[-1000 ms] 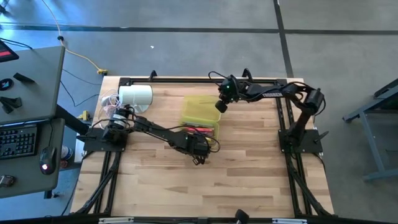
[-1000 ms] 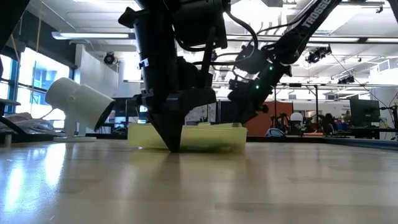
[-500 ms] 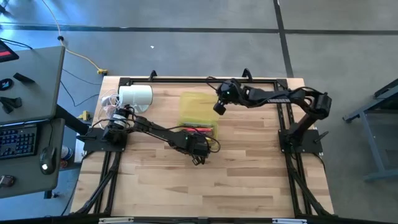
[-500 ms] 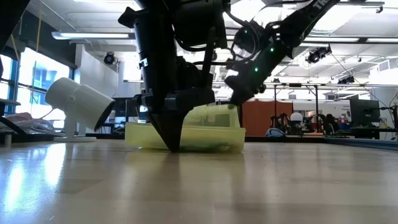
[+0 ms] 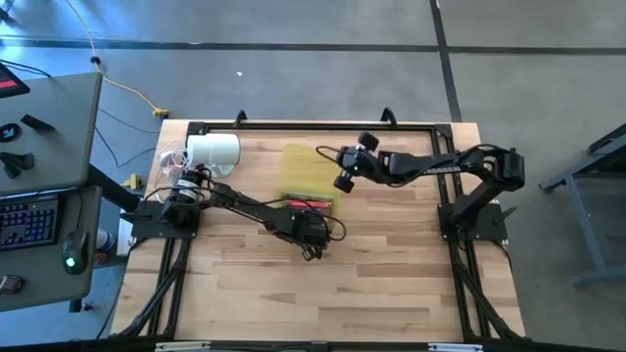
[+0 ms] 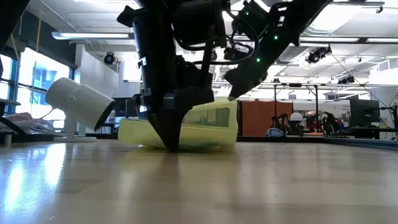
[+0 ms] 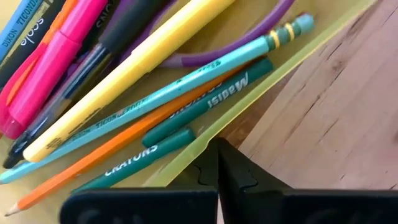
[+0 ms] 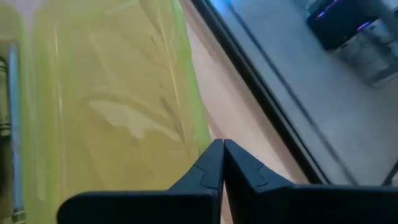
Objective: Pick & place school supplies into a supply box
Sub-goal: Close the supply box lid
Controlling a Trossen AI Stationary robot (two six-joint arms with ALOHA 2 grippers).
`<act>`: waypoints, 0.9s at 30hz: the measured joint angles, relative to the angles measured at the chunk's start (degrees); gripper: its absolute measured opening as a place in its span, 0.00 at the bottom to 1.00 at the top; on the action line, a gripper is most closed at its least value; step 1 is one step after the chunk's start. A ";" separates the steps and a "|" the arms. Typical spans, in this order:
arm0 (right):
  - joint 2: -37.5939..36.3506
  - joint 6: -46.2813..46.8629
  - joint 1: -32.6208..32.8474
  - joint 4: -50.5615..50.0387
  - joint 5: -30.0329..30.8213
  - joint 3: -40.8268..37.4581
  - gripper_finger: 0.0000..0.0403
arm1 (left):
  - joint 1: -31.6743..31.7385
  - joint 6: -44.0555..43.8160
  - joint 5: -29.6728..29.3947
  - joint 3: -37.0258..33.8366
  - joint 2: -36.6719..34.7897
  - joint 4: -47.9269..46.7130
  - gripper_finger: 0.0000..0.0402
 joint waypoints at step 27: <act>-7.89 8.58 24.28 -0.89 8.64 -0.24 0.00 | 0.09 -0.31 1.57 -0.07 0.00 0.89 0.05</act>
